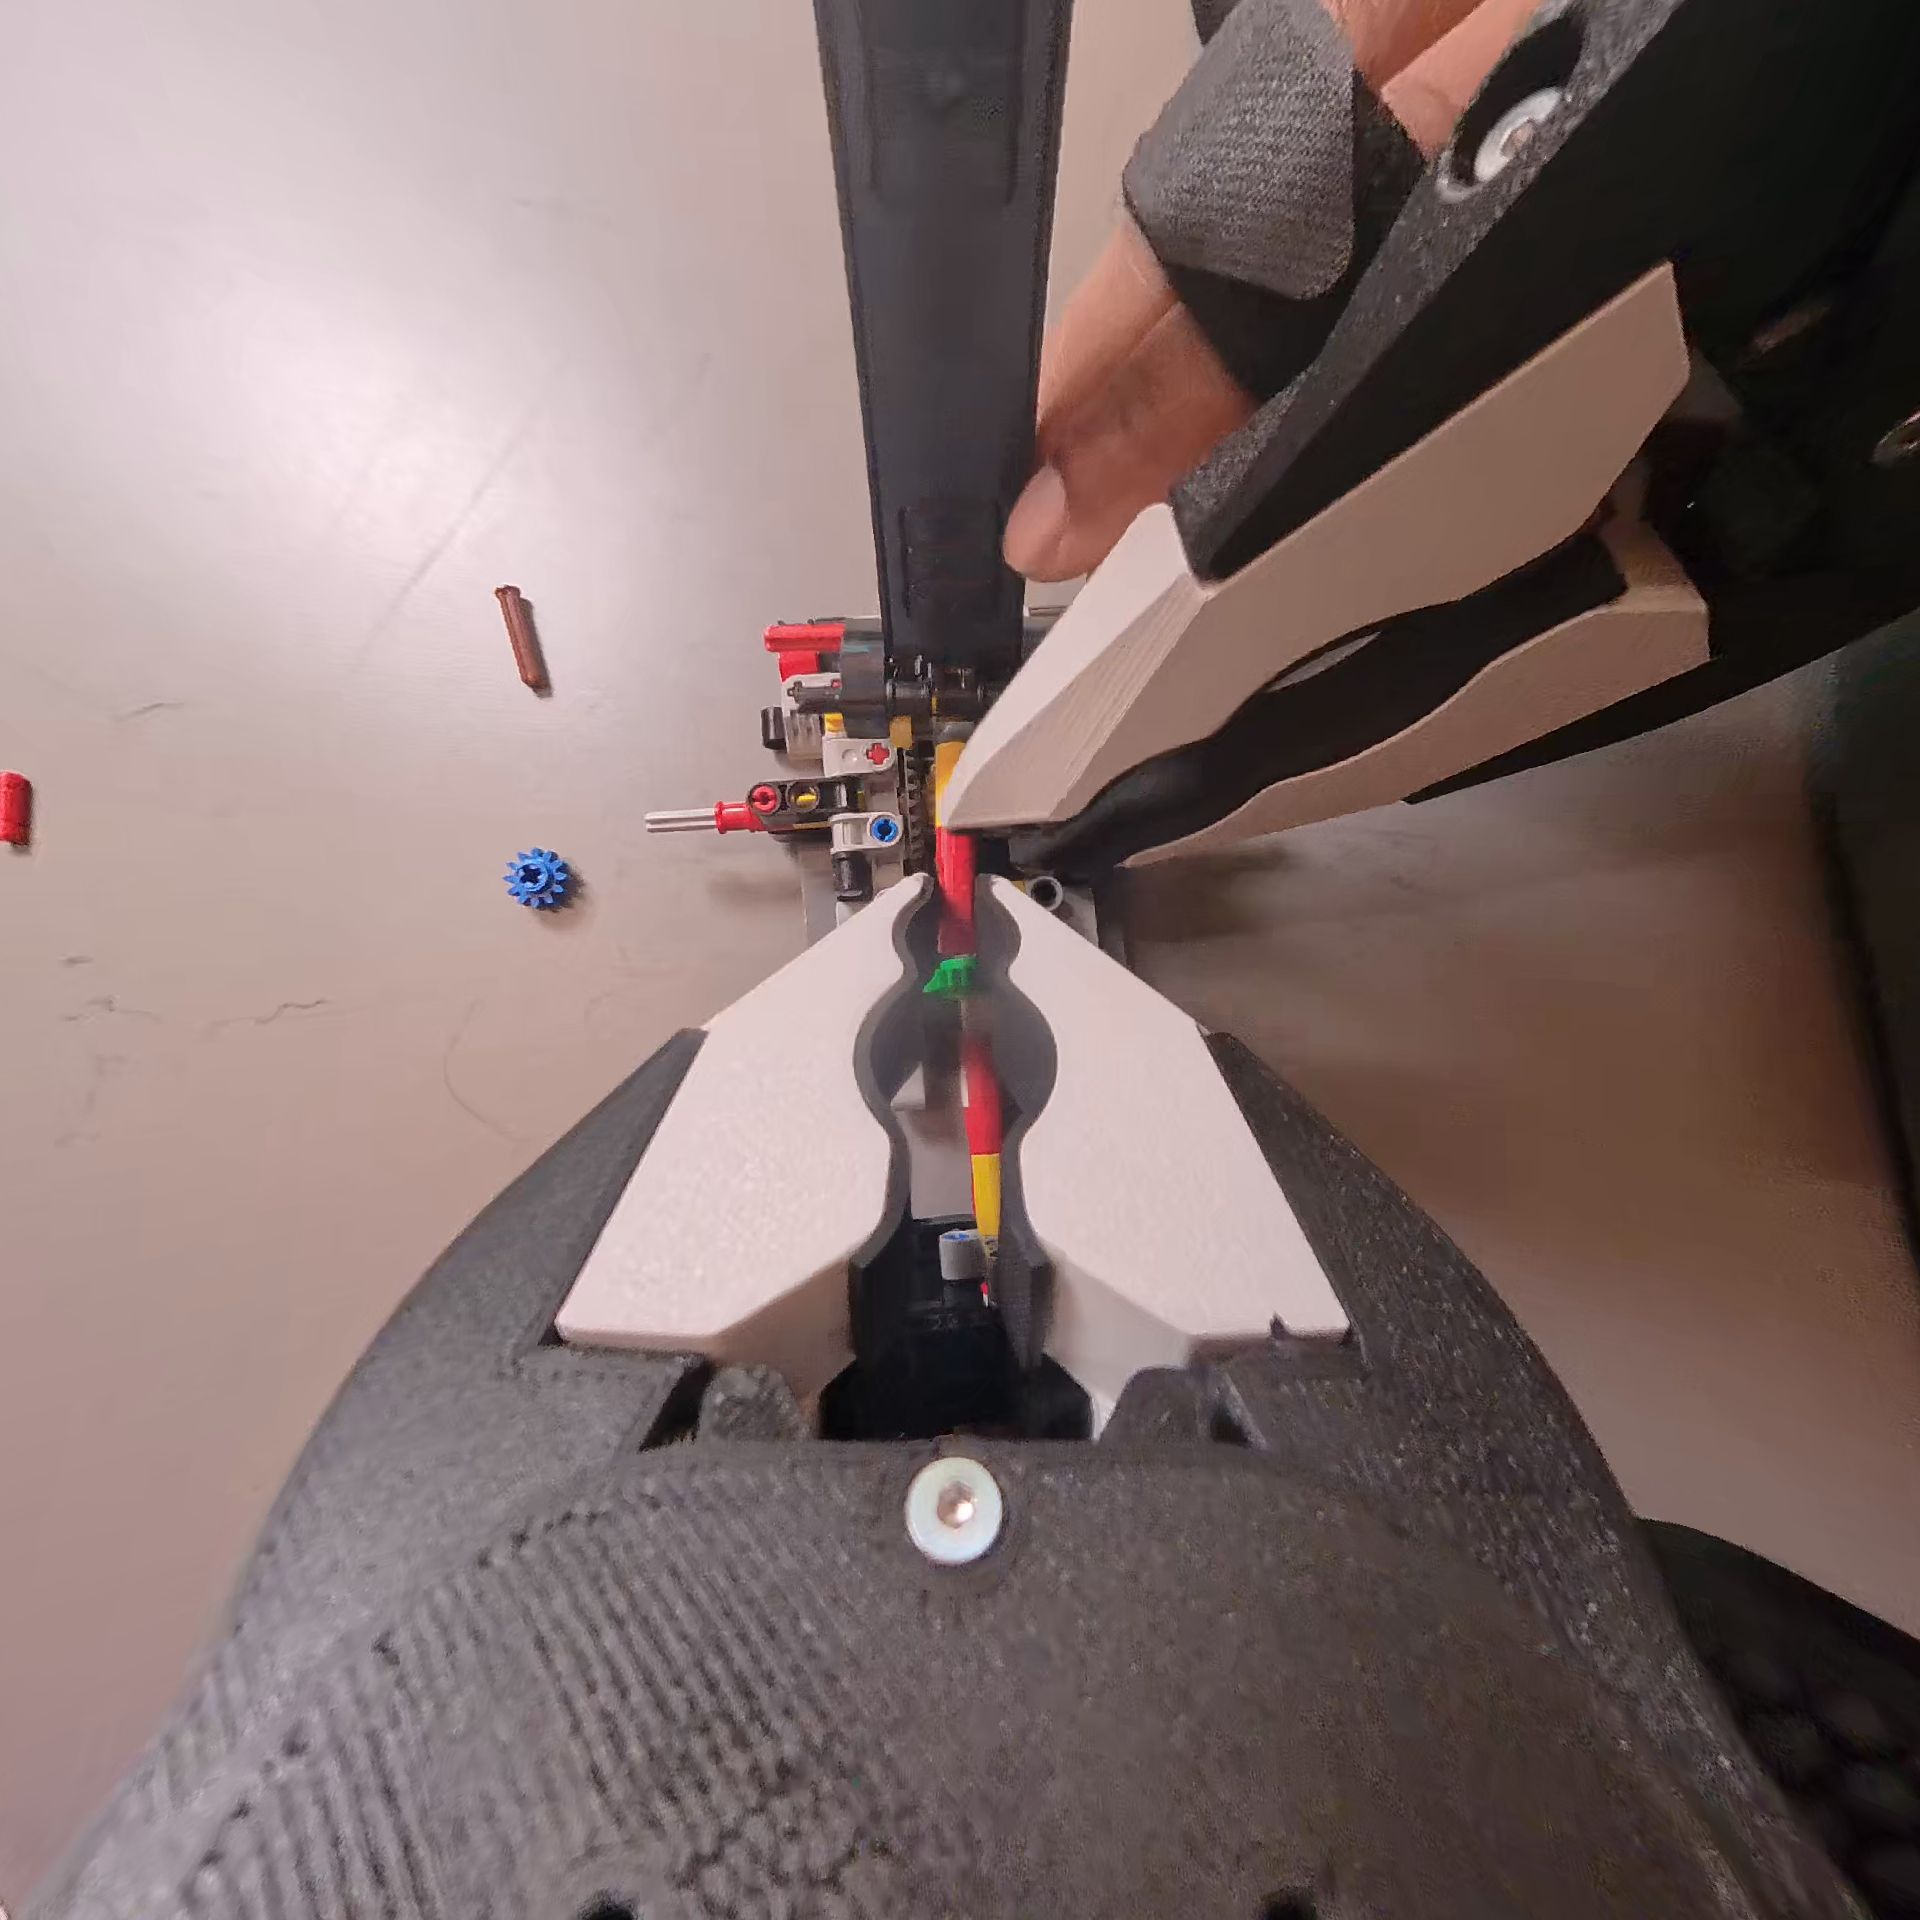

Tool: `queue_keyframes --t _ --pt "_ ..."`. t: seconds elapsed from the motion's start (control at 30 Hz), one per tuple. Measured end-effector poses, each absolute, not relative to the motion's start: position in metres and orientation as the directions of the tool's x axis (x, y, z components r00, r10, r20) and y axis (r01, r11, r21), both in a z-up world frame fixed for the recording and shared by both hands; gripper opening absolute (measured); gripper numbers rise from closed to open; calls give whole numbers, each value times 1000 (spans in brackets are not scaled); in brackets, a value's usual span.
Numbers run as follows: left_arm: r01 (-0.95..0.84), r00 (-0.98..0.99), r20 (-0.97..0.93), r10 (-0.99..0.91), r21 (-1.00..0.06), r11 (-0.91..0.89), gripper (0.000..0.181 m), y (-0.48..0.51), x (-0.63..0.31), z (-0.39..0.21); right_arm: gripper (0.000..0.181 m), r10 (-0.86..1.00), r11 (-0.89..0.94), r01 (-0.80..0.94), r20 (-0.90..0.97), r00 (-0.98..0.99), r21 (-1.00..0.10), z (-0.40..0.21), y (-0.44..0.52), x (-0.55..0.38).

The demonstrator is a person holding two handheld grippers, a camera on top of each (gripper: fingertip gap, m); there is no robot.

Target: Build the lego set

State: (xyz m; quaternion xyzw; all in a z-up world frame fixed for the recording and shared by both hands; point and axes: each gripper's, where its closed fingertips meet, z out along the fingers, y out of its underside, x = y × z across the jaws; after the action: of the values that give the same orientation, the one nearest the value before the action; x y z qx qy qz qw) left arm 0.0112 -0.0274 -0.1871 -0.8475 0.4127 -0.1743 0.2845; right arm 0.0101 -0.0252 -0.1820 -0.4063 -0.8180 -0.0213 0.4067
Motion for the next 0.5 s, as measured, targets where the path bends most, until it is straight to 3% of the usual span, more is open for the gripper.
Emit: queue_keyframes --t 0.37,0.5 --pt "-598 585 90 -806 -624 -503 5 -29 12 -190 6 545 713 682 743 -390 -165 -195 -15 6" --pt "-579 608 79 -790 -637 -509 15 -26 8 -187 5 530 722 673 755 -386 -163 -194 -13 5"
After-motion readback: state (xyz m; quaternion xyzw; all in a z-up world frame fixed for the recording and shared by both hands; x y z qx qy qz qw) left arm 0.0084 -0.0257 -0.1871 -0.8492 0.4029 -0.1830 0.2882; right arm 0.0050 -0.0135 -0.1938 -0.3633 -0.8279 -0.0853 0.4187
